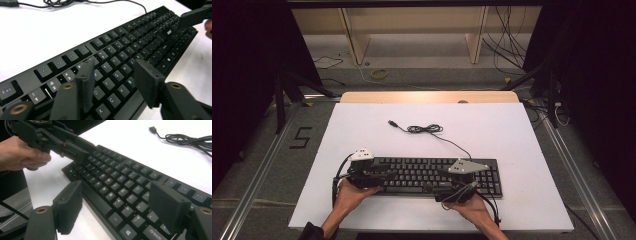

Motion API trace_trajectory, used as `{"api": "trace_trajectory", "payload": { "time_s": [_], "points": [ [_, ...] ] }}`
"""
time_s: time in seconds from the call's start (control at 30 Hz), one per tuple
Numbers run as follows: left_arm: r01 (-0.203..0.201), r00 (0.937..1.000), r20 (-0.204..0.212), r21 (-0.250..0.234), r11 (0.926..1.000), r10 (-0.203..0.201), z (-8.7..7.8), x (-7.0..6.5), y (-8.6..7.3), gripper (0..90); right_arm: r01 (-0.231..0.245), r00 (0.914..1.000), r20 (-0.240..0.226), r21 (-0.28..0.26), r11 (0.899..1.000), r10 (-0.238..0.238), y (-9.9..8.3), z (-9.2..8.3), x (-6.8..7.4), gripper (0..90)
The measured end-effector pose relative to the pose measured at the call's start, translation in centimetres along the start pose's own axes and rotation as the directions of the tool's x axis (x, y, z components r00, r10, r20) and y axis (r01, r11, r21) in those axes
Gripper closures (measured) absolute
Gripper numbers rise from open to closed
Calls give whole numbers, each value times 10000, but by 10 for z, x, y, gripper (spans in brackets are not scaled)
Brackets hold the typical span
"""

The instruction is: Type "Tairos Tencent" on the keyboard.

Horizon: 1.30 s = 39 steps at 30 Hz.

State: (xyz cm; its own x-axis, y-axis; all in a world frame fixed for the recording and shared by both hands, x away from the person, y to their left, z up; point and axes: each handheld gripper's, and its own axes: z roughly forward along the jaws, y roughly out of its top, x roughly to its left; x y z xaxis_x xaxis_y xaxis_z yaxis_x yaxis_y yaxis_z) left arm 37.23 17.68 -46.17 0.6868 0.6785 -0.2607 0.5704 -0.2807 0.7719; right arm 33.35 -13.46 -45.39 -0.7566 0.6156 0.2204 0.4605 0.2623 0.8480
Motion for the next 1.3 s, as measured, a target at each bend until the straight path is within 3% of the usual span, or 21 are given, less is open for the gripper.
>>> {"api": "trace_trajectory", "payload": {
  "time_s": [0.23, 0.5, 0.77, 1.3],
  "points": [
    [-436, 9990, 28, 543, 9976, 435, 15, -1, 7, 686, -13, 10000, 4, -32, 10000, 13, -3, -3, -1, 283],
    [-604, 9981, -81, 1060, 9925, 616, 27, 0, 12, 827, -73, 9999, 71, -144, 9999, 75, -6, -8, -3, 284],
    [-822, 9963, -158, 1260, 9886, 849, 36, 0, 17, 882, -82, 10000, 47, -157, 9998, 83, -7, -10, -3, 285],
    [-783, 9963, -236, 1507, 9855, 828, 44, 1, 18, 891, -104, 9999, 57, -144, 9998, 105, -10, -14, -4, 286]
  ]
}}
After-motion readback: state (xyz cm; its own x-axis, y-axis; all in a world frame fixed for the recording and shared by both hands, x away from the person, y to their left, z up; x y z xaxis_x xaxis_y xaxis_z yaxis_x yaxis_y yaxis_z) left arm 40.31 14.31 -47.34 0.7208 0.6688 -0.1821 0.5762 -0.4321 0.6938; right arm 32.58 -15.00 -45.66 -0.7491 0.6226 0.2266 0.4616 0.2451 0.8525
